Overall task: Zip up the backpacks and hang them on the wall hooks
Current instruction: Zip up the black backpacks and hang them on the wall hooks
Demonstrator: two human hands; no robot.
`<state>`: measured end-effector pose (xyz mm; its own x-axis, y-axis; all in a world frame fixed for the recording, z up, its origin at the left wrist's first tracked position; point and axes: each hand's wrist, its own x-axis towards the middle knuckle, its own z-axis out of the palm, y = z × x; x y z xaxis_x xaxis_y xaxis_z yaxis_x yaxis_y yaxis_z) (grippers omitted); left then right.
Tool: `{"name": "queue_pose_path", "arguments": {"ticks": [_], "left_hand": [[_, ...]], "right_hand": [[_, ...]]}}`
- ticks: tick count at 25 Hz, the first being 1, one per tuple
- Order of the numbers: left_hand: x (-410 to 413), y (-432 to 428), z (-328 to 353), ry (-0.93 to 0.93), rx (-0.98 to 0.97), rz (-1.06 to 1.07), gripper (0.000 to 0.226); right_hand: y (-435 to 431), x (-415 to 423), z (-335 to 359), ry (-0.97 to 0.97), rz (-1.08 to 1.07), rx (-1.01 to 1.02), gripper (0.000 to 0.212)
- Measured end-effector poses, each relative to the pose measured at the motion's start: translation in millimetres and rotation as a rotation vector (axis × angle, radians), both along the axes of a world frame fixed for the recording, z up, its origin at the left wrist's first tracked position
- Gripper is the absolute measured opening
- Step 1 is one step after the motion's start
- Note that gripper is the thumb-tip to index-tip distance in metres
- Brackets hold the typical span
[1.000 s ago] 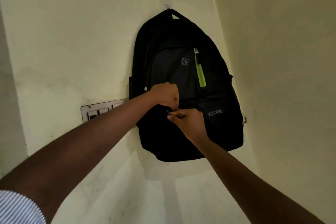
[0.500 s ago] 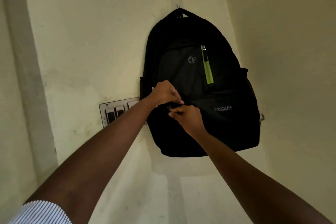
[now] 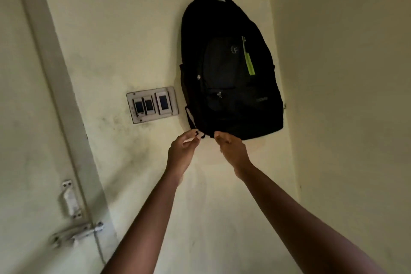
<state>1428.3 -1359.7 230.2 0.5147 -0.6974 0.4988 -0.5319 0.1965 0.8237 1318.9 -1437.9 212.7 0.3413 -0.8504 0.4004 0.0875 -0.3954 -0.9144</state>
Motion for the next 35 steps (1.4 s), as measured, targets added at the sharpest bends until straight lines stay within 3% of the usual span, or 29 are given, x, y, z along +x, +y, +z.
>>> {"name": "queue_pose_path", "arguments": {"ticks": [2, 6, 9, 11, 16, 18, 22, 26, 30, 35], "left_hand": [[-13, 32, -38, 0.194, -0.002, -0.083, 0.032], [-53, 116, -127, 0.405, 0.066, -0.158, 0.033], [-79, 183, -202, 0.489, 0.151, -0.209, 0.032], [-98, 230, -250, 0.567, 0.275, -0.242, 0.037], [-157, 330, -336, 0.686, 0.484, -0.312, 0.036], [-177, 353, -365, 0.725, 0.593, -0.347, 0.036], [-213, 357, -410, 0.720, 0.782, -0.420, 0.037], [-243, 322, -475, 0.634, 0.987, -0.421, 0.035], [-259, 281, -565, 0.477, 1.174, -0.337, 0.029], [-268, 255, -684, 0.414, 1.448, -0.331, 0.025]], "right_hand": [[30, -23, -32, -0.020, 0.000, 0.088, 0.038], [113, -73, -115, -0.012, -0.065, 0.278, 0.046], [187, -106, -192, 0.042, -0.069, 0.397, 0.047], [242, -129, -233, 0.039, -0.142, 0.543, 0.037], [361, -203, -306, 0.011, -0.262, 0.837, 0.029], [387, -232, -333, -0.008, -0.356, 0.932, 0.035], [408, -276, -380, 0.017, -0.530, 1.017, 0.031], [396, -321, -438, 0.238, -0.644, 1.078, 0.035], [375, -344, -506, 0.411, -0.677, 1.157, 0.030], [342, -338, -641, 0.678, -0.536, 1.216, 0.032]]}}
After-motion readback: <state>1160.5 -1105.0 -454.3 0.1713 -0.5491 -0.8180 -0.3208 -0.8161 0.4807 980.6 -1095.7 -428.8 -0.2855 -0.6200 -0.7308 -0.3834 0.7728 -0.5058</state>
